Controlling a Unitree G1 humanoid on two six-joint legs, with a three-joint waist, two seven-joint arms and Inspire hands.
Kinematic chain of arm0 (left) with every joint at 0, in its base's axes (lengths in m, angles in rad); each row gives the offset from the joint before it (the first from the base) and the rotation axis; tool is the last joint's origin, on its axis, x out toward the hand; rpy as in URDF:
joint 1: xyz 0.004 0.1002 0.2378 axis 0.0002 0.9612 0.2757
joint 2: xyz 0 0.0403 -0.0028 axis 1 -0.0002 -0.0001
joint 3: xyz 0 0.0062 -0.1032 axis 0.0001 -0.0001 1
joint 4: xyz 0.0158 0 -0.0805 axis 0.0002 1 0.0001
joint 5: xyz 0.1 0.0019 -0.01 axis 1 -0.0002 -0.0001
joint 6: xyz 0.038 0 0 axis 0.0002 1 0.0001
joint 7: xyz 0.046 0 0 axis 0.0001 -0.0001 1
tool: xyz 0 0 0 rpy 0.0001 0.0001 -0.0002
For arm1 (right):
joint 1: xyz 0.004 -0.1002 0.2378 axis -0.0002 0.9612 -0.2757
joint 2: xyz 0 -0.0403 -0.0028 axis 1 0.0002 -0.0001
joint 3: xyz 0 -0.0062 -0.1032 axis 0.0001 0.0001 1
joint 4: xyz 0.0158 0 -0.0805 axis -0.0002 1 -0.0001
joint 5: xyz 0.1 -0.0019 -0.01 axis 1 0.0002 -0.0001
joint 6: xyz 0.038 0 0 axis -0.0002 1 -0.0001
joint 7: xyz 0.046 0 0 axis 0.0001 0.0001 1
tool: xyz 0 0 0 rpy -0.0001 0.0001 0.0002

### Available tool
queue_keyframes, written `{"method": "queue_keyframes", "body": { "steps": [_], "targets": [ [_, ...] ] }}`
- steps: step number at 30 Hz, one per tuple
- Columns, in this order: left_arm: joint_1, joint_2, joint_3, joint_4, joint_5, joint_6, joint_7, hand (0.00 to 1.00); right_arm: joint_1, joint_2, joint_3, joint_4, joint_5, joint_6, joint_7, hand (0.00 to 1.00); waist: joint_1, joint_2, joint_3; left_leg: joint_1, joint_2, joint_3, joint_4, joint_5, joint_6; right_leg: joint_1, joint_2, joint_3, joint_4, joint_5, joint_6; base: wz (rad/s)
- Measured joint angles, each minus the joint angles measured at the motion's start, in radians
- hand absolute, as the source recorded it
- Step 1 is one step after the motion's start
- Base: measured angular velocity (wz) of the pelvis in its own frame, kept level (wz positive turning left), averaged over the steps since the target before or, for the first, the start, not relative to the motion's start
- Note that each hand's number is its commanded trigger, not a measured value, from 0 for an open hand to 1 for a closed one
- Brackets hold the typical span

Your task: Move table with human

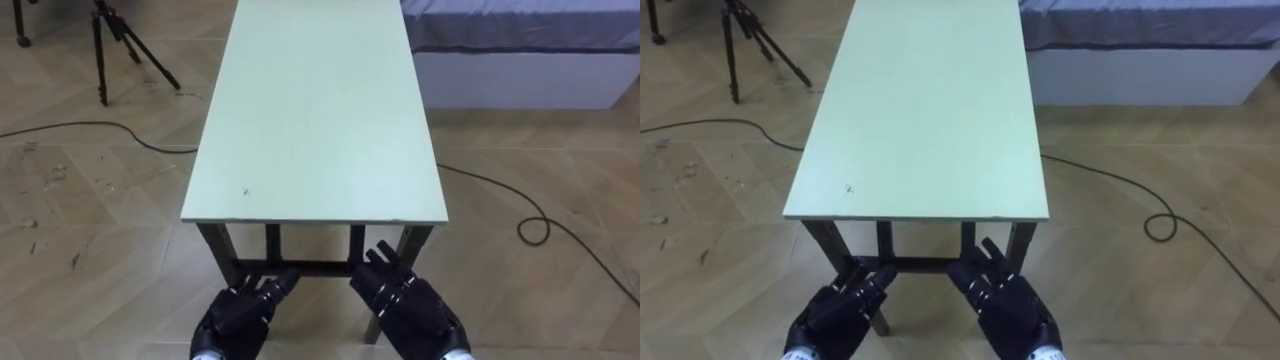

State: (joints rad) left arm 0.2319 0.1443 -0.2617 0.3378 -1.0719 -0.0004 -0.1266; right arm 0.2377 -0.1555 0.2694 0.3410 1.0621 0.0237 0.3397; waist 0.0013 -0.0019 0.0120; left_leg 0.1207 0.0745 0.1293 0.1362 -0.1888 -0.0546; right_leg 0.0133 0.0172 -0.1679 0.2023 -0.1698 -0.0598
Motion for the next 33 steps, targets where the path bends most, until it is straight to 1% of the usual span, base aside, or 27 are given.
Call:
{"method": "queue_keyframes", "body": {
  "steps": [2, 5, 7, 9, 12, 15, 19, 22, 23, 25, 26, 28, 29, 31, 33],
  "targets": [
    [-0.001, 0.013, -0.003, -0.040, -0.027, 0.011, 0.005, 0.00, -0.021, -0.010, 0.016, -0.001, 0.002, 0.001, -0.011, 0.00, -0.006, -0.001, 0.0018, 0.003, 0.000, -0.001, 0.000, 0.000, 0.000, 0.004, 0.000, -0.001, -0.001, 0.000, 0.000, 0.00],
    [-0.022, 0.025, -0.005, -0.099, -0.026, 0.018, 0.009, 0.00, -0.063, -0.012, 0.016, -0.001, -0.003, 0.020, -0.030, 0.00, -0.011, -0.001, 0.0033, 0.004, -0.001, -0.006, 0.000, 0.000, 0.000, 0.005, 0.001, -0.001, -0.003, 0.000, 0.000, 0.03],
    [-0.059, 0.026, -0.004, -0.108, -0.025, 0.019, 0.018, 0.00, -0.096, -0.011, 0.017, -0.001, -0.003, 0.021, -0.040, 0.00, -0.006, 0.001, 0.0043, 0.009, -0.001, -0.001, 0.000, 0.000, 0.000, 0.004, 0.002, -0.002, 0.000, 0.000, 0.000, 0.00],
    [-0.080, 0.026, -0.002, -0.113, -0.028, 0.026, 0.037, 0.00, -0.120, -0.011, 0.021, -0.001, -0.007, 0.021, -0.056, 0.00, 0.000, 0.002, 0.0049, 0.013, 0.000, 0.002, 0.000, 0.000, 0.000, 0.005, 0.002, 0.001, 0.001, 0.000, 0.000, -0.06],
    [-0.085, 0.027, 0.001, -0.113, -0.047, 0.041, 0.042, 0.00, -0.135, -0.013, 0.024, 0.005, -0.002, 0.023, -0.086, 0.00, 0.007, 0.002, 0.0055, 0.014, 0.001, -0.001, 0.000, 0.000, 0.000, 0.005, 0.002, 0.001, 0.003, 0.000, -0.001, -0.02],
    [-0.096, 0.028, 0.026, -0.113, -0.121, 0.064, 0.057, 0.00, -0.143, -0.009, 0.024, 0.004, 0.013, 0.034, -0.100, 0.00, 0.005, -0.001, 0.0074, 0.014, 0.002, -0.002, 0.000, 0.000, 0.000, 0.006, 0.002, 0.001, 0.003, 0.001, -0.001, 0.00],
    [-0.109, 0.028, 0.048, -0.100, -0.218, 0.074, 0.067, 0.00, -0.150, -0.015, 0.018, 0.001, 0.041, 0.039, -0.131, 0.00, 0.006, -0.004, 0.0093, 0.015, 0.002, -0.003, 0.000, 0.000, 0.000, 0.006, 0.002, 0.001, 0.003, 0.001, -0.002, 0.00],
    [-0.139, 0.030, 0.094, -0.064, -0.303, 0.079, 0.096, 0.00, -0.163, -0.020, 0.012, 0.002, 0.047, 0.046, -0.164, 0.00, 0.004, -0.004, 0.0098, 0.015, 0.002, -0.003, 0.000, 0.000, 0.000, 0.007, 0.002, -0.001, 0.003, 0.002, -0.003, 0.00],
    [-0.145, 0.032, 0.111, -0.057, -0.320, 0.080, 0.108, 0.00, -0.164, -0.022, 0.007, 0.001, 0.051, 0.052, -0.173, 0.00, 0.004, -0.004, 0.0099, 0.015, 0.002, -0.003, 0.000, 0.000, 0.000, 0.007, 0.001, -0.002, 0.004, 0.003, -0.003, 0.00],
    [-0.153, 0.033, 0.113, -0.050, -0.332, 0.087, 0.119, 0.00, -0.177, -0.021, -0.015, -0.002, 0.052, 0.074, -0.193, 0.00, 0.004, -0.001, 0.0116, 0.013, 0.001, -0.003, 0.000, 0.000, 0.000, 0.006, 0.001, -0.004, 0.004, 0.003, -0.003, 0.02],
    [-0.153, 0.033, 0.113, -0.050, -0.332, 0.089, 0.120, 0.00, -0.178, -0.021, -0.017, -0.002, 0.051, 0.079, -0.197, 0.00, 0.004, -0.001, 0.0116, 0.013, 0.001, -0.003, 0.000, 0.000, 0.000, 0.006, 0.001, -0.004, 0.004, 0.003, -0.003, 0.00],
    [-0.153, 0.032, 0.119, -0.050, -0.332, 0.097, 0.124, 0.00, -0.178, -0.024, -0.020, -0.008, 0.053, 0.087, -0.202, 0.00, 0.004, 0.000, 0.0112, 0.012, 0.002, -0.002, 0.001, 0.000, 0.000, 0.005, 0.001, -0.004, 0.004, 0.003, -0.003, 0.00],
    [-0.153, 0.032, 0.127, -0.050, -0.332, 0.107, 0.125, 0.00, -0.178, -0.026, -0.021, -0.016, 0.054, 0.094, -0.211, 0.00, 0.004, 0.002, 0.0108, 0.011, 0.002, -0.002, 0.001, 0.000, 0.000, 0.005, 0.001, -0.004, 0.004, 0.003, -0.003, 0.00],
    [-0.154, 0.029, 0.137, -0.050, -0.341, 0.124, 0.138, 0.00, -0.178, -0.034, -0.023, -0.038, 0.083, 0.116, -0.239, 0.00, 0.003, 0.005, 0.0089, 0.011, 0.001, -0.003, 0.001, 0.000, 0.000, 0.004, 0.001, -0.004, 0.003, 0.003, -0.003, 0.00],
    [-0.155, 0.026, 0.142, -0.050, -0.347, 0.128, 0.152, 0.00, -0.178, -0.035, -0.024, -0.041, 0.113, 0.121, -0.252, 0.00, 0.003, 0.006, 0.0086, 0.011, 0.001, -0.004, 0.002, 0.000, 0.000, 0.004, 0.001, -0.004, 0.003, 0.003, -0.003, 0.00]
  ]
}}
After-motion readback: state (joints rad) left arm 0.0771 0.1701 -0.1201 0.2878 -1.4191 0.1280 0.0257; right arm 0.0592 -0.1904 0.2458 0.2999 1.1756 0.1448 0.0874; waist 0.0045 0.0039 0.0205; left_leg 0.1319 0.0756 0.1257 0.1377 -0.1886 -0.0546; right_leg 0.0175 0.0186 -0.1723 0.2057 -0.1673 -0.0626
